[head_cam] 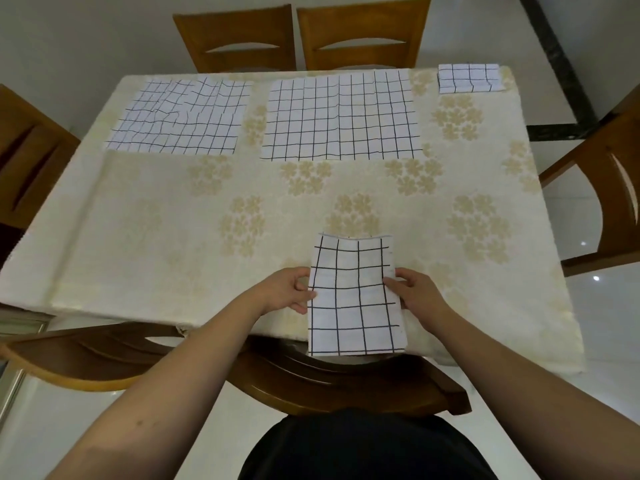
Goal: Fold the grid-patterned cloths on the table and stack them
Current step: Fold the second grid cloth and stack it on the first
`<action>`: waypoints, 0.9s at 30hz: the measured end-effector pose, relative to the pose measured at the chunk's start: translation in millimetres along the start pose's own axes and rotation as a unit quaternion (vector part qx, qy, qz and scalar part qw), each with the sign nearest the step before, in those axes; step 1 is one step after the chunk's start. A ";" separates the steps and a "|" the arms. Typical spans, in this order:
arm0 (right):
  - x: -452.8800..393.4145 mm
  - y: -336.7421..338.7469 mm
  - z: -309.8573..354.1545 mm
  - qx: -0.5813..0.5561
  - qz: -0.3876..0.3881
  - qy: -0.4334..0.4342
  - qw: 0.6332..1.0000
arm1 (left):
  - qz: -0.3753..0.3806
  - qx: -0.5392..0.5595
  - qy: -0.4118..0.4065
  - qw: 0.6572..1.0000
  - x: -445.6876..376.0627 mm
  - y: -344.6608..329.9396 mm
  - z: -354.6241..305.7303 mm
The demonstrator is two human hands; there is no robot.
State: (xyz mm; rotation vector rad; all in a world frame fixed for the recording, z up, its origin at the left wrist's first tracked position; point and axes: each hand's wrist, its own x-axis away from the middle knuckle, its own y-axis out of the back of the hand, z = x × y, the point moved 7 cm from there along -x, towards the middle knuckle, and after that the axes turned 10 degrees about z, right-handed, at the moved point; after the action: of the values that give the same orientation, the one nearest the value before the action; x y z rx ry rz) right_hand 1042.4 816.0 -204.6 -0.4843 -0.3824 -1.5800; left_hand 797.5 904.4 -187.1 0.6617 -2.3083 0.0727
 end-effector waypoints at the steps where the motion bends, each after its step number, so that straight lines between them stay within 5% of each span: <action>1: 1.6 0.5 1.4 0.010 0.000 0.001 1.000 | -0.007 -0.002 -0.001 1.000 0.0 0.1 0.9; 7: 10.7 5.2 7.7 0.068 0.029 0.024 0.997 | -0.064 0.106 -0.025 0.992 1.2 4.1 4.5; 16: 11.7 26.1 -6.2 0.073 -0.080 0.013 0.994 | -0.088 0.154 -0.013 0.984 -7.2 -2.4 10.8; 27: 10.6 18.5 -40.2 0.197 -0.092 -0.082 0.973 | -0.138 0.189 0.106 0.966 -25.4 -16.9 45.7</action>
State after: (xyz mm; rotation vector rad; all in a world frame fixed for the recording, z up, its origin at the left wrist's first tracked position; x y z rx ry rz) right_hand 1057.4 784.9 -234.1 -0.2778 -0.8688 -1.5938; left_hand 792.1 890.2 -239.9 1.1069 -1.9908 0.4394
